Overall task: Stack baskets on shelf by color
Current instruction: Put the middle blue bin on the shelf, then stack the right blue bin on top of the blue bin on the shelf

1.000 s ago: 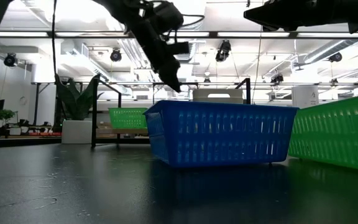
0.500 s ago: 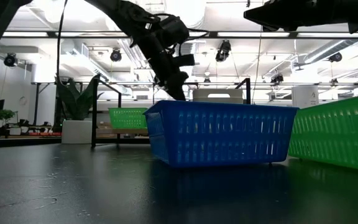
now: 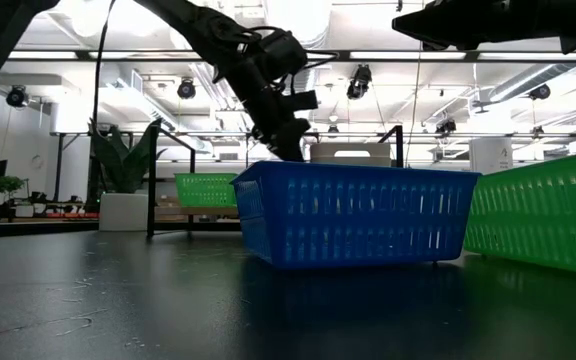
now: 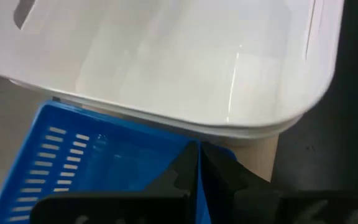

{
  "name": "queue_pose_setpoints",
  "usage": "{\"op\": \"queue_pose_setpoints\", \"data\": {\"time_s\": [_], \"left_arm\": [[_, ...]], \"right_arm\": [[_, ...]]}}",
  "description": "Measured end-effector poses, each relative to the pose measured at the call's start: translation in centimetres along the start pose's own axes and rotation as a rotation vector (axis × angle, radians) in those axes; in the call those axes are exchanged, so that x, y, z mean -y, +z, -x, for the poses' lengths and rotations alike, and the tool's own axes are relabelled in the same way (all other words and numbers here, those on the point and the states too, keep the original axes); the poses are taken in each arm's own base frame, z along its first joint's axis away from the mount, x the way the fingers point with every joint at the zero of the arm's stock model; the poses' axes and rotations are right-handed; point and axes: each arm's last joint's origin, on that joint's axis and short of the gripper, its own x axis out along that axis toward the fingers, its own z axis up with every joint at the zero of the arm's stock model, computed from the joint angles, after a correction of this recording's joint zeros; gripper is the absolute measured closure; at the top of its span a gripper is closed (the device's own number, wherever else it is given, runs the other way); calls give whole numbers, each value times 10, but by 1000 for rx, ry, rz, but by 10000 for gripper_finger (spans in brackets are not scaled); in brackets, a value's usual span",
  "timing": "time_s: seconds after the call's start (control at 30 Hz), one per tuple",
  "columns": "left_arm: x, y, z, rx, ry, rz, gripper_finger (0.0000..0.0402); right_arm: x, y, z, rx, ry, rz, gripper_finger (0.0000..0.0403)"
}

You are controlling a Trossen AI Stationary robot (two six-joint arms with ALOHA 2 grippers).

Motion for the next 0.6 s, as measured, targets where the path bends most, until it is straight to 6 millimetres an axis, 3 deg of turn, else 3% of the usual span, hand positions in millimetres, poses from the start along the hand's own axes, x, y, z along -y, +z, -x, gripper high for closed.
{"op": "queue_pose_setpoints", "data": {"time_s": [0.23, 0.4, 0.5, 0.6], "left_arm": [[-2, 5, 7, 8, 2, 1, 402], [0, 14, 42, 20, -15, 20, 402], [17, 16, 69, 68, -63, 75, 401], [47, 12, 95, 131, -134, 51, 401]], "right_arm": [[0, 0, 0, -4, 1, 0, 374], [0, 0, 0, -5, 2, 0, 374], [0, -1, 0, -7, 3, -3, 374], [0, -1, 0, -11, 4, -17, 374]]}}
